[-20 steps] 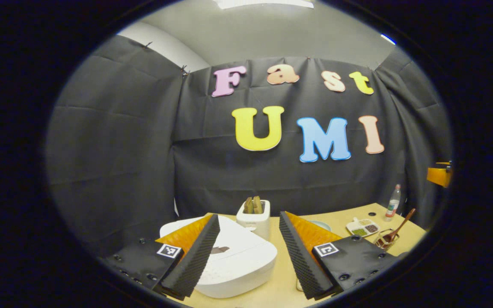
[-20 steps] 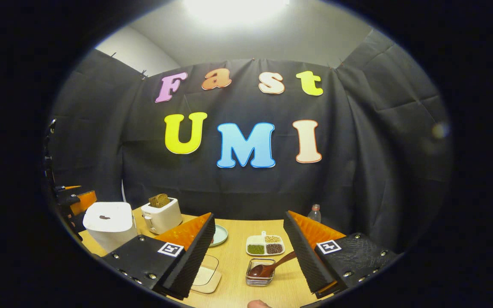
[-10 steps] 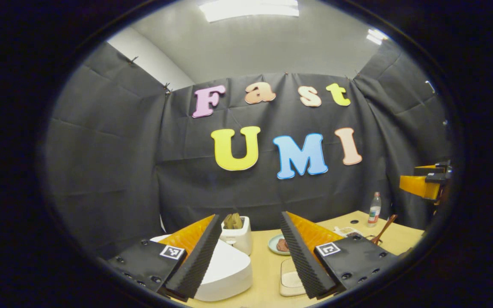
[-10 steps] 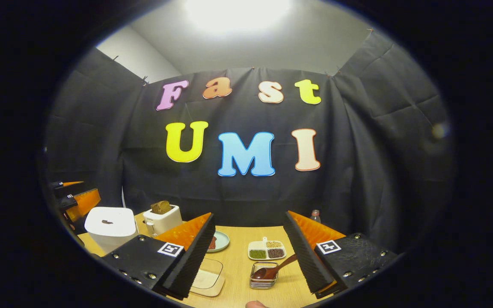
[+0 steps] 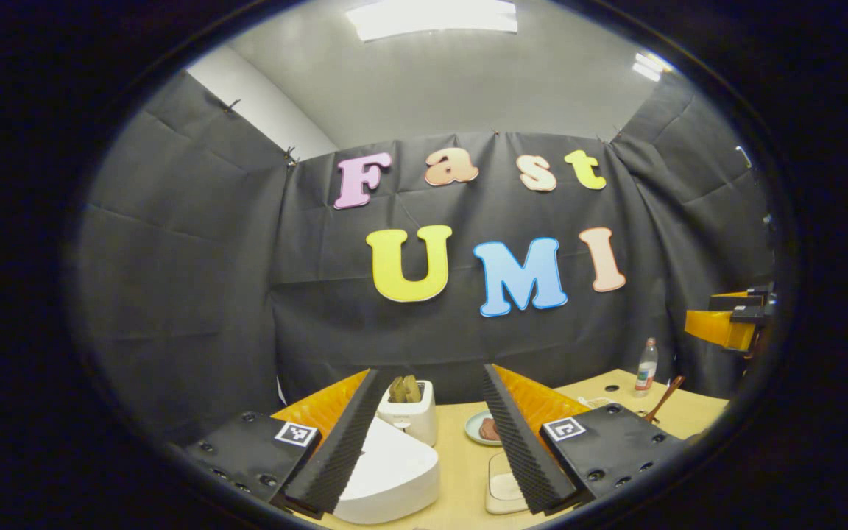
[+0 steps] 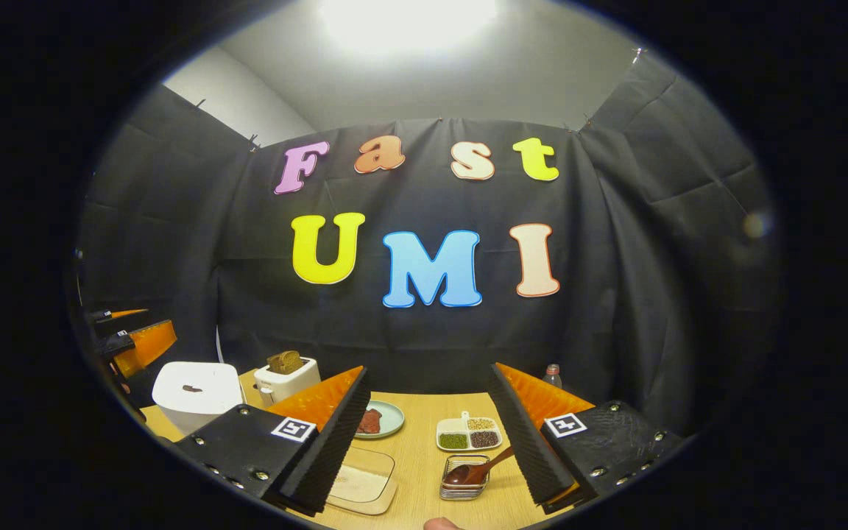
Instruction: Close the left gripper, press the button to open the rice cooker; take a wooden spoon from the chopstick holder with the right hand, scoop a spoonful of rice and pour it into the rice cooker, then put the wooden spoon back into the chopstick holder.
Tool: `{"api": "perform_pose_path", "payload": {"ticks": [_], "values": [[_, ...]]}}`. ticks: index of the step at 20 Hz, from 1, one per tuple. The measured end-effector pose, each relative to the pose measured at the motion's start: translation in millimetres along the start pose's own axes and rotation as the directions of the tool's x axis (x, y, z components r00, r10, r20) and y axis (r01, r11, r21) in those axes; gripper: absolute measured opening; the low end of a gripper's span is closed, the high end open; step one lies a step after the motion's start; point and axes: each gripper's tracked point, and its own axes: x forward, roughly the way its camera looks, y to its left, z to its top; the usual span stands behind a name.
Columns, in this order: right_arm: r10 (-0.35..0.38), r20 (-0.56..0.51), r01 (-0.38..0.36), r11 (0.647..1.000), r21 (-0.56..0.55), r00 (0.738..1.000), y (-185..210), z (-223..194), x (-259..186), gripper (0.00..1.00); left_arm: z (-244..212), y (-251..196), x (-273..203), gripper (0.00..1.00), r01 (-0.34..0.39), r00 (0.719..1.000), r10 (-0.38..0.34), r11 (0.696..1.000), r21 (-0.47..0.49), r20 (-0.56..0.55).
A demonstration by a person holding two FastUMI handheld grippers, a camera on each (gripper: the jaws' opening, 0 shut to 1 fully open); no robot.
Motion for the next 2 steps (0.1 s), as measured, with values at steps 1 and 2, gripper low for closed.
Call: {"api": "perform_pose_path", "payload": {"ticks": [1, 2], "values": [[0.002, 0.002, -0.002, 1.0, 0.0, 1.0, 2.0, 0.9, 1.2, 0.98, 2.1, 1.0, -0.9, 1.0, -0.001, 1.0, 0.001, 1.0, 0.004, 0.005], [0.004, 0.006, -0.004, 1.0, 0.0, 1.0, 4.2, 2.1, 1.9, 0.98, 2.8, 2.2, -1.0, 1.0, -0.003, 1.0, 0.003, 1.0, 0.008, 0.011]]}}
